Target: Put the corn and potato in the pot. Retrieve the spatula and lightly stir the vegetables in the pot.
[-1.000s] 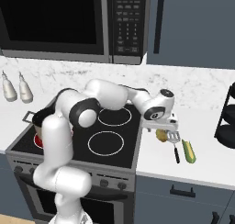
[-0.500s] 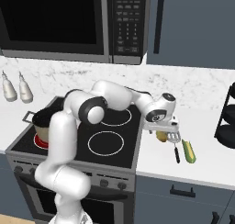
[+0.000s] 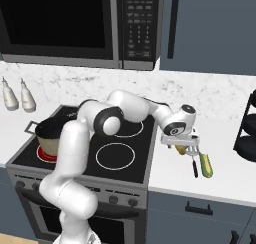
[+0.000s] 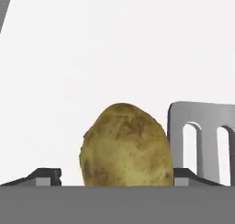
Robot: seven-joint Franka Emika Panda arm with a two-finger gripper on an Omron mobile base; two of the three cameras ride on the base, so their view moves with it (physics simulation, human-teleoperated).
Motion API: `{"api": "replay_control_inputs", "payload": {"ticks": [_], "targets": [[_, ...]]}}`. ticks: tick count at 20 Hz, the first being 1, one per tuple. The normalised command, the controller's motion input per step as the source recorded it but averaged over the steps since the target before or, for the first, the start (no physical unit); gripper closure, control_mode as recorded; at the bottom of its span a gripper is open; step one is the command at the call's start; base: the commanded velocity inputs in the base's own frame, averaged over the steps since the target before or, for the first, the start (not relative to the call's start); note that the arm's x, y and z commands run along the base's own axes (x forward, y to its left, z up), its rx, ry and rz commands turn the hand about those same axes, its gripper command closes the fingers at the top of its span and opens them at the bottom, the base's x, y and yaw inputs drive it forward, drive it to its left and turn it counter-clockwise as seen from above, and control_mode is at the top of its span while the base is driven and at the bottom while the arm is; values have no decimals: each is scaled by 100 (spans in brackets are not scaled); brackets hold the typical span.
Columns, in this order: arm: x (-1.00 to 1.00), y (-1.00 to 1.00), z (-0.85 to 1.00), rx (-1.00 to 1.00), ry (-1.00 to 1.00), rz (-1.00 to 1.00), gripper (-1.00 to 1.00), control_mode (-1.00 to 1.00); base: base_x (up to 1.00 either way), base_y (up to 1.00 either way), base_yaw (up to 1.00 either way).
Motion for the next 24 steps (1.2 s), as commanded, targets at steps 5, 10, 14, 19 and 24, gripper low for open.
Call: {"api": "replay_control_inputs", "payload": {"ticks": [5, 10, 14, 19, 24], "targets": [[-1, 0, -5, 0, 0, 2, 100, -100, 0, 0, 0], [-41, 13, 16, 2, -8, 12, 100, -100, 0, 0, 0], [-93, 49, 80, 0, -27, 8, 100, -100, 0, 0, 0], [-96, 95, 91, -11, -7, 4, 100, -100, 0, 0, 0], [-98, 100, 92, -10, -15, 0, 100, -100, 0, 0, 0]]}}
